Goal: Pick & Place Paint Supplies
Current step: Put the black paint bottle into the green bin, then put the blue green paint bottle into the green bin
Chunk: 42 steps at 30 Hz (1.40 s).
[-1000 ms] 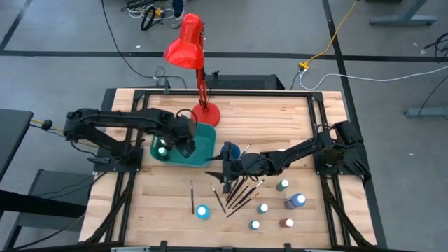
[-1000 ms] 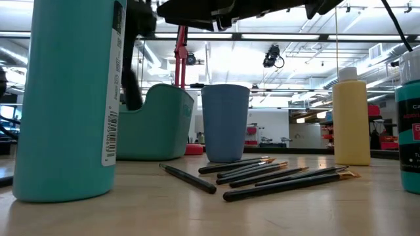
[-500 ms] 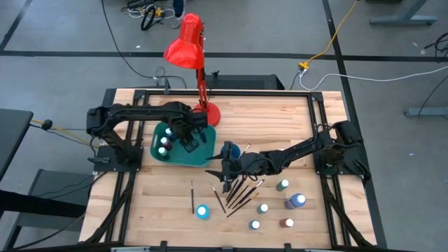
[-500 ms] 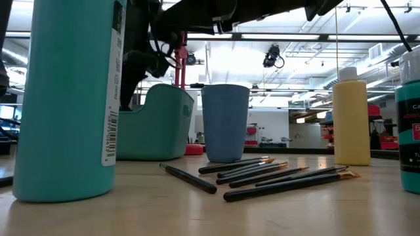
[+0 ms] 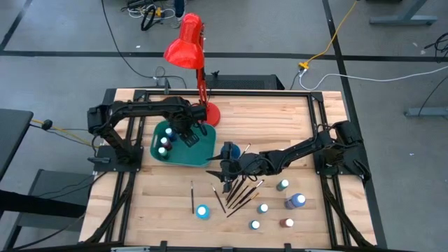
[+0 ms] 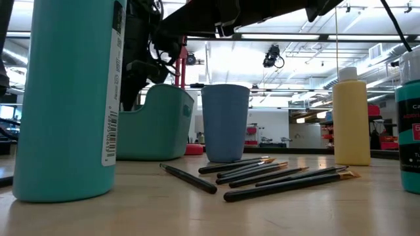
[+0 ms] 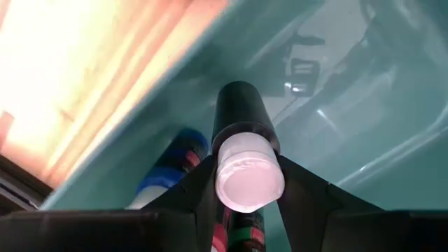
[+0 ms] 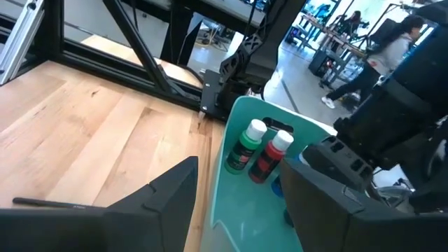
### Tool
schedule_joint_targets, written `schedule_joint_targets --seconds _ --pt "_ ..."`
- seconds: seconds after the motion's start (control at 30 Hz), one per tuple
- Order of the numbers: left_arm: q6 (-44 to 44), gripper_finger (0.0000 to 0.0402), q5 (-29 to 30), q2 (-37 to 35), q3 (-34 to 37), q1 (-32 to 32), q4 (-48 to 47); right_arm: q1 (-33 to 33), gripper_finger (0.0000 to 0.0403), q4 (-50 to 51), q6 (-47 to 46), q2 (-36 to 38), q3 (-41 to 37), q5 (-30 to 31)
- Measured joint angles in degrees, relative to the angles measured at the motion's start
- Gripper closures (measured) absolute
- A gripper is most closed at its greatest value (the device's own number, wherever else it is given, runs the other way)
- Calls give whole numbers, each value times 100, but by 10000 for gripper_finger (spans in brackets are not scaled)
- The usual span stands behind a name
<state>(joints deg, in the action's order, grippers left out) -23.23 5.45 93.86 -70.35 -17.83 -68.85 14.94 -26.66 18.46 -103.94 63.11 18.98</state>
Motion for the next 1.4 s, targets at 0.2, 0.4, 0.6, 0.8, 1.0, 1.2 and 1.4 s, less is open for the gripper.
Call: schedule_joint_targets --seconds 0.2,0.4,0.6,0.8,1.0,1.2,1.4 --pt "-144 258 -35 -31 437 -18 177 0 188 29 0 0 -2 0" --pt "-163 267 -21 -33 516 -32 240 0 188 8 0 0 -2 0" --pt "-73 223 246 -30 533 -28 302 0 188 -26 -48 0 -2 0" --pt "-27 179 657 -8 549 -38 284 0 188 -32 -55 0 -2 0" --pt "-29 186 740 0 284 -21 -117 0 188 -32 -56 0 -2 2" --pt "-38 200 768 -2 -317 -6 -732 13 188 -5 -37 20 -2 2" --pt "115 207 761 -50 -841 180 -1175 111 188 605 -100 520 -7 201"
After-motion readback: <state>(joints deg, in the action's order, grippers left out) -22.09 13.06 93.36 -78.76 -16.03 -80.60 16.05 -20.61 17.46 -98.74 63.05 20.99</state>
